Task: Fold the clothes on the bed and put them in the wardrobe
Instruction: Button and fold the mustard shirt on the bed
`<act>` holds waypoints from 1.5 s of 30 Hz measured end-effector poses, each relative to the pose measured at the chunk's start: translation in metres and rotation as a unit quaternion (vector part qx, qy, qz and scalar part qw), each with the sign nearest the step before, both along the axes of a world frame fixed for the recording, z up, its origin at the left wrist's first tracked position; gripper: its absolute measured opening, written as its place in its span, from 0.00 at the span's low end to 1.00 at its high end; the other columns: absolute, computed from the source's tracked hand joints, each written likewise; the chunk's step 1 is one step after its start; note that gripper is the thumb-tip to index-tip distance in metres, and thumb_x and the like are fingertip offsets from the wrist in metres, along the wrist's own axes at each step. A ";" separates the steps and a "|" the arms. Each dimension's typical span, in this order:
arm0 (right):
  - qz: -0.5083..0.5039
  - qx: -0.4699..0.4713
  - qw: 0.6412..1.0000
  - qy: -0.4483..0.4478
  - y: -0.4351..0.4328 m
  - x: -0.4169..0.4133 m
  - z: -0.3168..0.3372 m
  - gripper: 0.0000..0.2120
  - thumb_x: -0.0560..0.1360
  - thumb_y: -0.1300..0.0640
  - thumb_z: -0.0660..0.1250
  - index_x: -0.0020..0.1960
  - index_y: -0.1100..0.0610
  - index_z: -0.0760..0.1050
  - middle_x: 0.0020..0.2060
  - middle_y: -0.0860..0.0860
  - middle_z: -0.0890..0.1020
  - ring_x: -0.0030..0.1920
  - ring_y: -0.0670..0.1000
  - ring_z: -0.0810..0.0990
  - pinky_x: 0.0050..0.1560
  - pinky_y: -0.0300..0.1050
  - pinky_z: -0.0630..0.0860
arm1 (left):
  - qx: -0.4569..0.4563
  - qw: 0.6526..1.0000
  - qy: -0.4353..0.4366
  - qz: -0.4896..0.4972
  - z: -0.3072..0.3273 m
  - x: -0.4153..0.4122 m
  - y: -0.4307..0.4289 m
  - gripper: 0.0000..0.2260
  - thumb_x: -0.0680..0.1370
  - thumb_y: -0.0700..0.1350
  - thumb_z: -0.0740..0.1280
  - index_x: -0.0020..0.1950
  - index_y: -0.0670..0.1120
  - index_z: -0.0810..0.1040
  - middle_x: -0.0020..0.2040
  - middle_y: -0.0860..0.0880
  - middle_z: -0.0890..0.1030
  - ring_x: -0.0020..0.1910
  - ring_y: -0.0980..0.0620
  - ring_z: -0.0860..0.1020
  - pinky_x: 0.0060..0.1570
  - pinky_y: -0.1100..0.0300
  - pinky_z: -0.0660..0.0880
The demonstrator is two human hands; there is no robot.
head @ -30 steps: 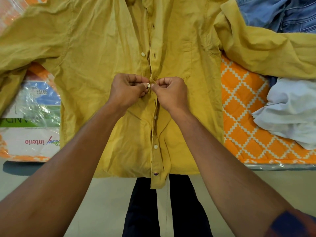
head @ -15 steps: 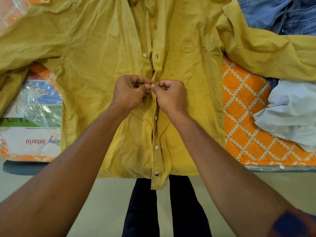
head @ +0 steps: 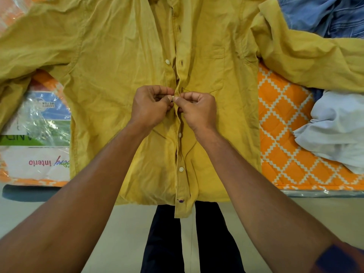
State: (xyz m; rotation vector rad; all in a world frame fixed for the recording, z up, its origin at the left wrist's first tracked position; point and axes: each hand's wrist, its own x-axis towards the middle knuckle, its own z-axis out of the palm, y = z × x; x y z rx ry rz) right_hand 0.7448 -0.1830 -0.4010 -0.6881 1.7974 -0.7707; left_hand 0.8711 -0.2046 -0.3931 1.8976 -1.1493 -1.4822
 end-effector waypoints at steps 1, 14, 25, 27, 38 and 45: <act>0.000 0.001 1.000 -0.019 0.000 -0.001 0.002 0.04 0.73 0.58 0.76 0.41 0.57 0.85 0.35 0.52 0.87 0.34 0.48 0.83 0.36 0.46 0.81 | 0.000 1.000 0.003 0.003 0.000 0.000 0.000 0.06 0.79 0.37 0.70 0.54 0.43 0.84 0.42 0.48 0.85 0.36 0.59 0.82 0.41 0.66 0.79; 0.052 0.067 0.987 -0.140 -0.013 -0.023 0.008 0.04 0.72 0.62 0.78 0.44 0.59 0.85 0.33 0.51 0.85 0.31 0.44 0.81 0.29 0.33 0.74 | 0.025 0.998 0.059 -0.007 -0.001 0.006 -0.003 0.05 0.79 0.37 0.70 0.52 0.45 0.84 0.44 0.45 0.86 0.39 0.55 0.82 0.43 0.65 0.80; 0.044 0.046 0.996 -0.058 -0.006 -0.011 0.003 0.09 0.73 0.55 0.78 0.46 0.61 0.85 0.37 0.54 0.87 0.33 0.44 0.84 0.30 0.35 0.76 | -0.007 0.999 0.036 0.018 -0.003 0.007 0.004 0.03 0.76 0.45 0.75 0.49 0.50 0.84 0.45 0.50 0.87 0.45 0.54 0.85 0.49 0.58 0.82; 0.034 0.015 0.998 -0.043 0.000 -0.007 -0.002 0.07 0.74 0.56 0.77 0.47 0.60 0.85 0.36 0.52 0.87 0.34 0.46 0.85 0.35 0.38 0.79 | -0.019 1.000 0.003 0.019 -0.003 0.004 0.008 0.07 0.74 0.47 0.77 0.51 0.49 0.84 0.45 0.51 0.86 0.46 0.56 0.85 0.49 0.59 0.82; 0.064 -0.033 0.997 -0.017 0.008 -0.005 -0.004 0.04 0.78 0.61 0.72 0.50 0.59 0.85 0.35 0.47 0.85 0.33 0.42 0.83 0.34 0.36 0.77 | 0.005 0.995 -0.058 0.084 0.001 -0.015 0.008 0.01 0.77 0.44 0.72 0.46 0.48 0.83 0.40 0.50 0.84 0.40 0.54 0.83 0.48 0.54 0.83; 0.113 -0.011 0.993 0.029 0.000 -0.006 0.000 0.08 0.78 0.57 0.73 0.40 0.50 0.81 0.30 0.45 0.83 0.28 0.45 0.83 0.28 0.38 0.76 | 0.012 0.999 -0.029 0.044 0.001 -0.004 0.004 0.04 0.77 0.44 0.73 0.43 0.50 0.83 0.39 0.49 0.85 0.38 0.55 0.81 0.50 0.50 0.82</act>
